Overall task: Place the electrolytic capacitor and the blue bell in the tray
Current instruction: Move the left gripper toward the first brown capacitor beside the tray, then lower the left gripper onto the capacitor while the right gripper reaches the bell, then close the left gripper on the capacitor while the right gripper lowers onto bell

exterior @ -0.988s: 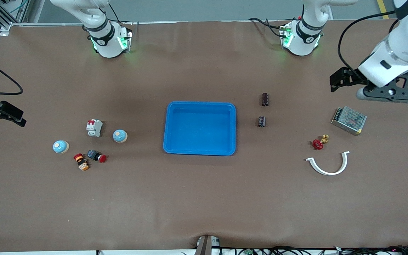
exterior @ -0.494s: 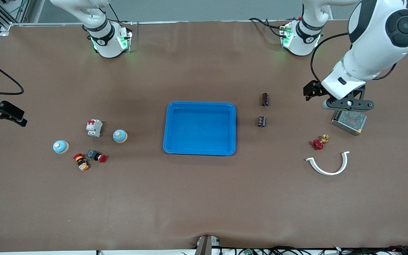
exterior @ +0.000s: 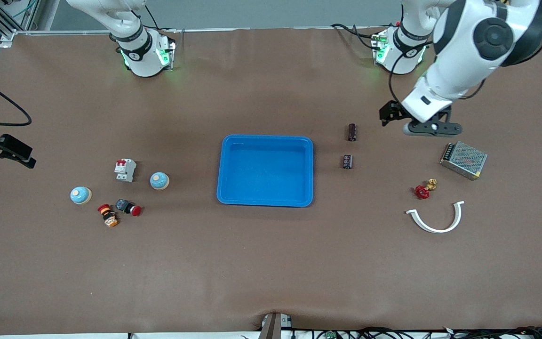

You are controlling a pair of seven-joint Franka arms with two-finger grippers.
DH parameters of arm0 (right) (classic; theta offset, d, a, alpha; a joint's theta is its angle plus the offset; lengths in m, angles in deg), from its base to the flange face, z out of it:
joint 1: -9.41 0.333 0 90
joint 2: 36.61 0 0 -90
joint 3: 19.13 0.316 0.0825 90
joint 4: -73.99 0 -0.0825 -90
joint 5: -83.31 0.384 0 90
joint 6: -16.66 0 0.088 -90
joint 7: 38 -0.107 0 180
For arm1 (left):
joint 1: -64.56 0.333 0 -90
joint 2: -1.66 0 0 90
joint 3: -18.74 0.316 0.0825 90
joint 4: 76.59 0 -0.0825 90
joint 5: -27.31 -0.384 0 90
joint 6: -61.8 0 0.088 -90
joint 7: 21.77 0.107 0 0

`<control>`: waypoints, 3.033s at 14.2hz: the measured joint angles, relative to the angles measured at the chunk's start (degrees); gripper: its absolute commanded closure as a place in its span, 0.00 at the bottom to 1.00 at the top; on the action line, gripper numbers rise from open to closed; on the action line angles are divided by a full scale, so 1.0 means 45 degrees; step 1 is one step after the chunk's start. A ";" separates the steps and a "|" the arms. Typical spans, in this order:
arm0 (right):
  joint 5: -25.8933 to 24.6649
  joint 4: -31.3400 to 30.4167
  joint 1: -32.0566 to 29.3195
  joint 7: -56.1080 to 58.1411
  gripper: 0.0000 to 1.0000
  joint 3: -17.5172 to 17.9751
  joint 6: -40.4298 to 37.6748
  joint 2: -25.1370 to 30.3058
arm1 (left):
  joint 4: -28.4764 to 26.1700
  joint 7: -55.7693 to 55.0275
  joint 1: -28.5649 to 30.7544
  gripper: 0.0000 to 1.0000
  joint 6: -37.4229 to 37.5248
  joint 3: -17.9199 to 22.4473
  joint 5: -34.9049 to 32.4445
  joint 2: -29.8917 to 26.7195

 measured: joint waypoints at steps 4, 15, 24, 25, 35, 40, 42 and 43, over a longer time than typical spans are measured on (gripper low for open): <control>0.0037 -0.0096 0.0001 0.0008 0.00 0.0014 -0.0207 -0.0146 | -0.1747 -0.1132 -0.0008 0.00 -0.2076 -0.1262 0.0337 -0.0257; 0.0046 0.0498 0.0173 0.0875 0.00 0.0095 0.0012 -0.1176 | -0.5768 -0.1797 -0.0008 0.00 -0.7546 -0.3311 0.0529 0.0261; 0.0156 -0.0468 0.1646 0.0752 0.00 0.0214 0.0345 -0.2175 | -0.6058 -0.1850 0.0012 0.00 -0.9766 -0.3335 0.0529 0.2681; 0.0300 -0.0599 0.1776 0.0576 0.00 0.0217 0.0391 -0.2292 | -0.6077 -0.1850 0.0011 0.00 -0.9879 -0.3336 0.0529 0.2841; 0.0866 -0.3989 0.2444 -0.0332 0.00 0.0229 0.3434 -0.2632 | -0.6349 -0.1818 0.0012 0.00 -1.1093 -0.3361 0.0055 0.3999; 0.0866 -0.5346 0.3030 -0.0891 0.00 0.0223 0.5227 -0.2631 | -0.6365 -0.1826 0.0517 0.00 -1.1159 -0.3342 -0.1209 0.4262; 0.0866 -0.5851 0.3029 -0.0891 0.00 0.0182 0.5836 -0.2631 | -0.6368 -0.1826 0.0822 0.00 -1.1160 -0.3340 -0.1603 0.4272; 0.0866 -0.6021 0.3029 -0.0891 0.00 0.0181 0.6009 -0.2631 | -0.6370 -0.1826 0.0904 0.00 -1.1160 -0.3340 -0.1670 0.4281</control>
